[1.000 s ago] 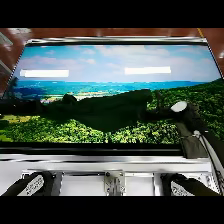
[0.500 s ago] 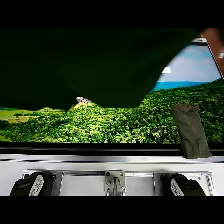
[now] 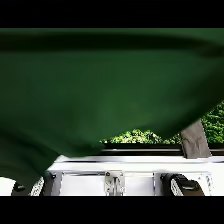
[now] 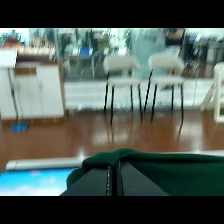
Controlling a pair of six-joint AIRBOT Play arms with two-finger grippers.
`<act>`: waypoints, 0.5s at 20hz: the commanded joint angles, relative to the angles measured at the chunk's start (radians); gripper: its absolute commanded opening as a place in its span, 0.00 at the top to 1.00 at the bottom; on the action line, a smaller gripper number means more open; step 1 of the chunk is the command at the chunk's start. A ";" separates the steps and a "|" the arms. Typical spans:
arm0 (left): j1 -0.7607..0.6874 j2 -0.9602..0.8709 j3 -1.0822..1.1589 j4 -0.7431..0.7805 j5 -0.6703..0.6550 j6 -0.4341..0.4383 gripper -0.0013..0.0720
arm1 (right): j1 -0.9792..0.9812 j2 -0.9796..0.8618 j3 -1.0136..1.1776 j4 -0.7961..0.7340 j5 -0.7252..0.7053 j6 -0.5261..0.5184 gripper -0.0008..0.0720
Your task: Fold the shirts.
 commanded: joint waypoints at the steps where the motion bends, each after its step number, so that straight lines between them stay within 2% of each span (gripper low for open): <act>1: 0.001 -0.002 -0.166 0.111 -0.079 0.002 0.93 | 0.000 -0.126 -0.008 -0.095 0.208 0.013 0.90; 3: 0.001 -0.029 -0.317 0.111 -0.072 0.005 0.93 | 0.000 -0.226 -0.068 -0.090 0.207 0.016 0.90; 5: 0.001 -0.080 -0.463 0.111 -0.008 0.005 0.93 | 0.000 -0.332 -0.142 -0.091 0.156 0.017 0.90; 8: 0.001 -0.216 -0.595 0.066 0.148 0.004 0.93 | 0.000 -0.532 -0.197 -0.068 -0.036 0.041 0.90; 10: 0.001 -0.349 -0.609 -0.022 0.261 0.004 0.93 | 0.001 -0.659 -0.197 0.027 -0.210 0.061 0.90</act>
